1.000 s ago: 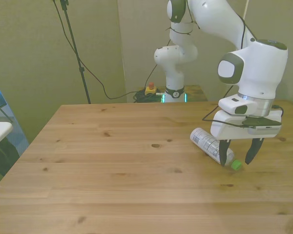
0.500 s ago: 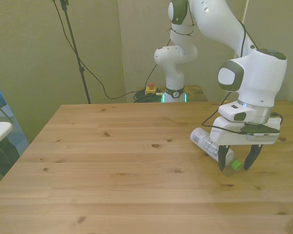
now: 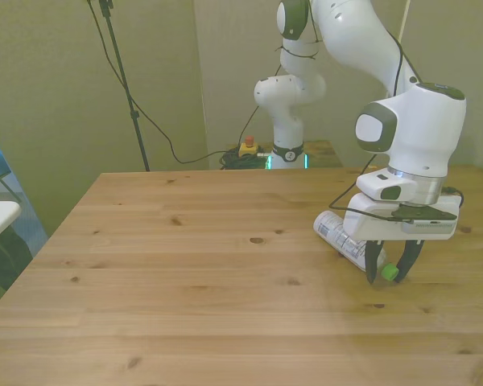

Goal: Stand the water bottle

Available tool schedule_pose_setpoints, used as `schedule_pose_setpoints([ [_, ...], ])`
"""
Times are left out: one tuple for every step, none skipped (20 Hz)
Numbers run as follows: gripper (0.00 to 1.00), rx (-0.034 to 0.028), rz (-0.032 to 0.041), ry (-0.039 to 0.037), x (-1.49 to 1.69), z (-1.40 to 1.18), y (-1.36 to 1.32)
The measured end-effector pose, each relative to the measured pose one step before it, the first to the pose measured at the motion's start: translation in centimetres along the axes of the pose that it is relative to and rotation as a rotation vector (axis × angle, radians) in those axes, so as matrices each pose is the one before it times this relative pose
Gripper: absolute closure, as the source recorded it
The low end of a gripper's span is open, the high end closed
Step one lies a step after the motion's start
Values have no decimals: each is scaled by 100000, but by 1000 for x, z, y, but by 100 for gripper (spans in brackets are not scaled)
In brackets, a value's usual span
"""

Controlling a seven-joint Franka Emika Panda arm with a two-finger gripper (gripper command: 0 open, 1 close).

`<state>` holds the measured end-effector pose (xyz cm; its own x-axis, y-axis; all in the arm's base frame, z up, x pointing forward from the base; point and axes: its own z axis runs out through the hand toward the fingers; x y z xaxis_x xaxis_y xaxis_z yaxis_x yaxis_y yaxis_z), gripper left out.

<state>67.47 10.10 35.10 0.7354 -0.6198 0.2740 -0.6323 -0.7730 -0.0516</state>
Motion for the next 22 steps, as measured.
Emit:
schedule_pose_setpoints([
  [100,10,946,24,10,-6,6],
  [100,3,578,3,3,-5,3],
  [100,0,237,-28,13,-17,19],
  [100,85,402,-99,26,-30,24],
  [100,179,1097,-138,86,-58,56],
  [100,304,1887,-174,178,-119,110],
  [100,395,1957,-289,249,-208,135],
  [100,523,2176,-656,282,-286,147],
  [100,832,1915,-616,308,-379,92],
  [100,807,1571,-98,266,-465,42],
  [100,840,2047,64,199,-478,5],
  [100,1299,2602,-176,129,-582,-64],
  [100,1646,2401,476,156,-754,-113],
  [100,2148,2197,1118,181,-995,-128],
  [100,2631,2473,1542,236,-1215,-83],
  [100,2832,2462,2223,375,-1380,42],
  [100,2845,2466,2969,497,-1438,227],
  [100,2881,2446,3481,656,-1572,418],
  [100,2758,2013,4035,758,-1549,570],
  [100,2577,1346,4328,720,-1431,705],
  [100,2850,778,4721,667,-1430,776],
  [100,2457,88,4144,374,-1221,796],
])
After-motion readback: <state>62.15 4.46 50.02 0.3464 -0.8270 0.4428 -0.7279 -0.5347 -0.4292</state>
